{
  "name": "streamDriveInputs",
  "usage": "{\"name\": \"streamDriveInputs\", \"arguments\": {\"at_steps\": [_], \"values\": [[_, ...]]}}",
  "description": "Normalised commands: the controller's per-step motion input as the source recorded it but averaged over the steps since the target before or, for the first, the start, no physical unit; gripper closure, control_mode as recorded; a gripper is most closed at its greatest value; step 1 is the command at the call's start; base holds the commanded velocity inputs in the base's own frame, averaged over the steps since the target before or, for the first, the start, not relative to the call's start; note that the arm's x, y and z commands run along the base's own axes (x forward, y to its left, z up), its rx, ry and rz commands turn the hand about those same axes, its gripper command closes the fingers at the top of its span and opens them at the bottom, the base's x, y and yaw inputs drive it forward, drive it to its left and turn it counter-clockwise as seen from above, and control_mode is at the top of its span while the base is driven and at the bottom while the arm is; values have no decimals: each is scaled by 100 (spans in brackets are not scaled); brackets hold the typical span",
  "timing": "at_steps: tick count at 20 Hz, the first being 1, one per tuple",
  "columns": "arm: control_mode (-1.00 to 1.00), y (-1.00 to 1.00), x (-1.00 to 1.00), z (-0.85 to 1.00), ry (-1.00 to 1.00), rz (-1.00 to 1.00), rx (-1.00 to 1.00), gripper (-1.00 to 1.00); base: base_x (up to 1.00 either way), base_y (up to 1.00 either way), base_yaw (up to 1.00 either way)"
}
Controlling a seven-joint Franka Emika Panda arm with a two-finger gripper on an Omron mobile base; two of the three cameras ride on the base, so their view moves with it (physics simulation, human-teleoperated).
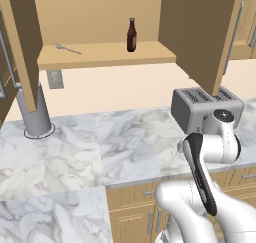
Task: Pick the shaker and ketchup from the counter and place them in the cabinet.
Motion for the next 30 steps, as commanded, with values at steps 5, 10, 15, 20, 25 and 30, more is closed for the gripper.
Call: {"name": "streamDriveInputs", "arguments": {"at_steps": [5, 10, 15, 20, 25, 30], "values": [[-100, -55, -27, -8, 0, 0, -1, -100, 0, 0, 0], [-100, -47, -22, 0, 0, 0, 0, -100, 0, 0, 0], [-100, -50, -8, 0, 0, 0, 0, -100, 0, 0, 0], [-100, -54, 0, 3, -3, 0, -5, -100, 0, 0, 0], [-100, -47, 2, 6, -1, 0, -5, -100, 0, 0, 0], [-100, -33, 15, 2, 0, 0, -3, -100, 0, 0, 0]]}}
